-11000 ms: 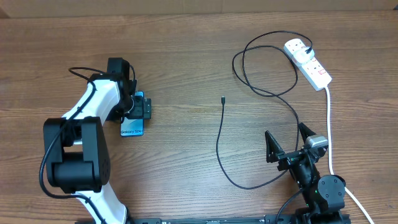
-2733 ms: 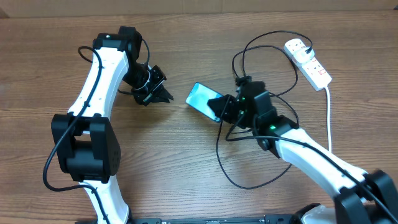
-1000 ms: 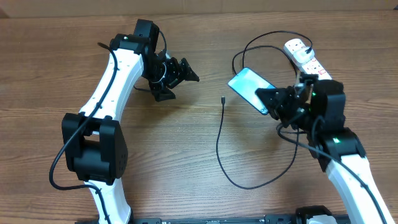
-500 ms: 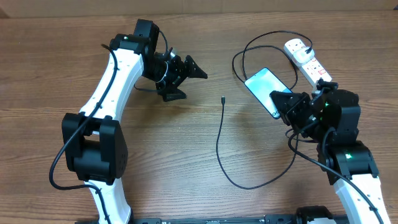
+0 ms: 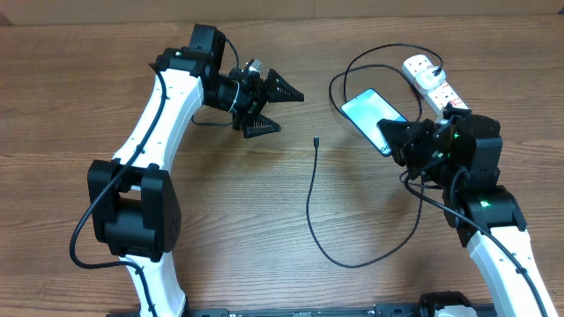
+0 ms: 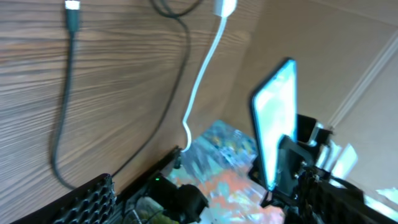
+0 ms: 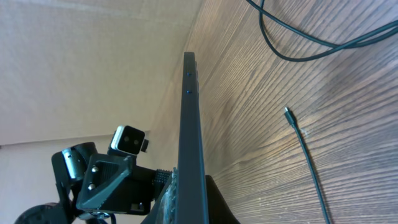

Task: Plug charger to phone and switch on socket
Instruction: 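Regrasp the phone with the left gripper from the right gripper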

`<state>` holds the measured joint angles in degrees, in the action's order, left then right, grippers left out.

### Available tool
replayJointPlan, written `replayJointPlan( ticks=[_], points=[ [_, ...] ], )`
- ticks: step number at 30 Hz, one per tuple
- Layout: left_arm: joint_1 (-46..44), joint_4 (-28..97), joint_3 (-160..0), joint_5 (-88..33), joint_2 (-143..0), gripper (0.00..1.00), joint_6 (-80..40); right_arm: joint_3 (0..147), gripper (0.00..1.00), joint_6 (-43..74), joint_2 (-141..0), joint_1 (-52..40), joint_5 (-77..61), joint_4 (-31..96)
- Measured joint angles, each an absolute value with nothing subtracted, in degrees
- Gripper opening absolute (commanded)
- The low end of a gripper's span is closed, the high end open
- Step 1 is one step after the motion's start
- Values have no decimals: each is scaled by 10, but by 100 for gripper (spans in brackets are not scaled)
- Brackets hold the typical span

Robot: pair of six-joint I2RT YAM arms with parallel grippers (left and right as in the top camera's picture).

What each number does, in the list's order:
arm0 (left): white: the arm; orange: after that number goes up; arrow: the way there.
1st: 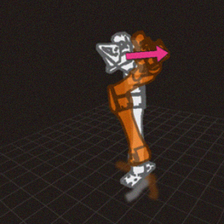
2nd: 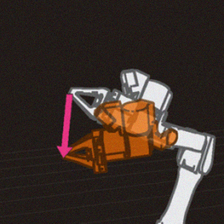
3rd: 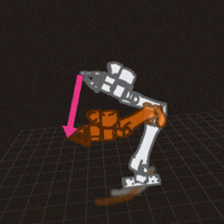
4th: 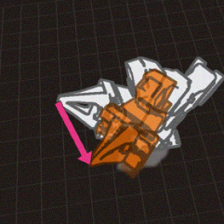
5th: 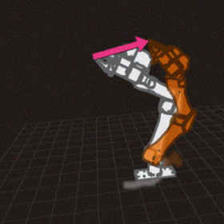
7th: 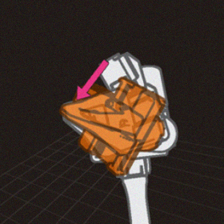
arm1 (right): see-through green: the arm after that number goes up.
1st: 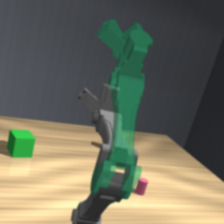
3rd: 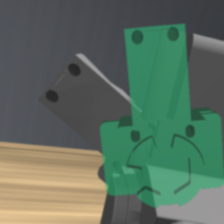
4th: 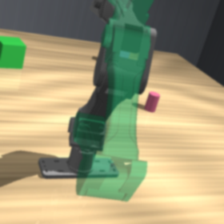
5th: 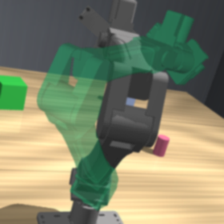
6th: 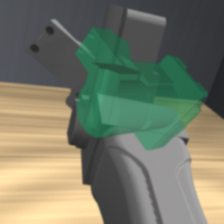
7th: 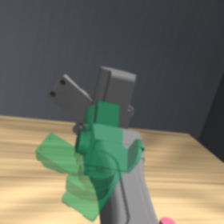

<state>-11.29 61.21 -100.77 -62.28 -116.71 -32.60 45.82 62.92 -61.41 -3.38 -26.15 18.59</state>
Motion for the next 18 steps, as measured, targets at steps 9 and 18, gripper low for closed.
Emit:
replayJointPlan(
  ticks=[9, 18],
  points=[
    [-123, 561, -1008, -718, -1167, 84, -325, 458, 4, 691, -618, -56, -255, 99],
    [-131, 530, -1008, -770, -1167, 75, -338, 458, 4, 779, -707, -170, -213, -38]
  ],
)
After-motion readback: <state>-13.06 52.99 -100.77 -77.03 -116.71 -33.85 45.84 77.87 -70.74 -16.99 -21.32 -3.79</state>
